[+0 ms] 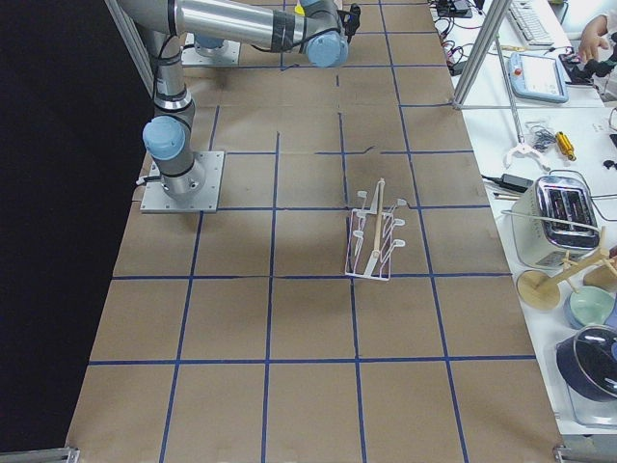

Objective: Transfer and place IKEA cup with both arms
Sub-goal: 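Close the left gripper on the cup's rim end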

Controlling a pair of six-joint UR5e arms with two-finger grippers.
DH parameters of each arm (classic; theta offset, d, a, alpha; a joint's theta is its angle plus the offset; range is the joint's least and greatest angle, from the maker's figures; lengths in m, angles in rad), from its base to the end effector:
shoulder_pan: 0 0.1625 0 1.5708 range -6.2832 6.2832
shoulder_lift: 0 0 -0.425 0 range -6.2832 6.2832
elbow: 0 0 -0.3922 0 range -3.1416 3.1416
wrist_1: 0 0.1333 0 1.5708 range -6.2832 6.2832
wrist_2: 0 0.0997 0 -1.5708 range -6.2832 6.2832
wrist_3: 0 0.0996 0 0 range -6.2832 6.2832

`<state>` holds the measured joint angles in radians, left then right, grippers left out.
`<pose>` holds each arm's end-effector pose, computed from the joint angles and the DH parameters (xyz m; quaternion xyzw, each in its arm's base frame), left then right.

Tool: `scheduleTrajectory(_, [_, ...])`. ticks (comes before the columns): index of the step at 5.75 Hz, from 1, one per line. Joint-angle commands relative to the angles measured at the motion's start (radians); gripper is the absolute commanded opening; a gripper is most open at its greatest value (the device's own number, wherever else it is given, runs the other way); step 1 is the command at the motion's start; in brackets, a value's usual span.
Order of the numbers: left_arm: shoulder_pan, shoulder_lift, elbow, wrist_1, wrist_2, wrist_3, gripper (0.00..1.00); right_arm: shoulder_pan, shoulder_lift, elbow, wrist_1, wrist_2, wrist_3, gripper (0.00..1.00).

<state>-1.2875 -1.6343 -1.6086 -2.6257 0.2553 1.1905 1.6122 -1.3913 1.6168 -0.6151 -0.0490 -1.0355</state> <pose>-0.0991 -0.4812 0.4456 0.0098 -0.7421 0.0238 0.6698 0.2529 -0.4814 0.3989 0.0212 0.7133 0.0814 0.6958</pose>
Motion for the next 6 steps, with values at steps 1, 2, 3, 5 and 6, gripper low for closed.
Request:
scheduleTrajectory(1, [-0.001,-0.004,-0.002,0.003,0.001,0.000,0.08,0.000,0.000,0.000,0.000,-0.002,0.000,0.26])
scheduleTrajectory(2, [-0.001,-0.009,-0.002,0.003,-0.001,0.000,0.00,0.000,0.000,0.000,-0.002,-0.002,0.000,0.26])
scheduleTrajectory(3, [-0.001,-0.013,-0.002,0.001,-0.001,0.000,0.00,0.000,0.000,0.000,-0.002,0.000,0.002,0.28])
scheduleTrajectory(5, [-0.001,-0.013,0.001,0.001,-0.002,-0.002,0.00,-0.011,0.000,-0.008,0.005,0.006,0.017,0.93])
scheduleTrajectory(6, [-0.001,-0.013,0.003,0.001,-0.004,-0.003,0.00,-0.014,0.002,-0.009,0.002,-0.011,0.020,1.00])
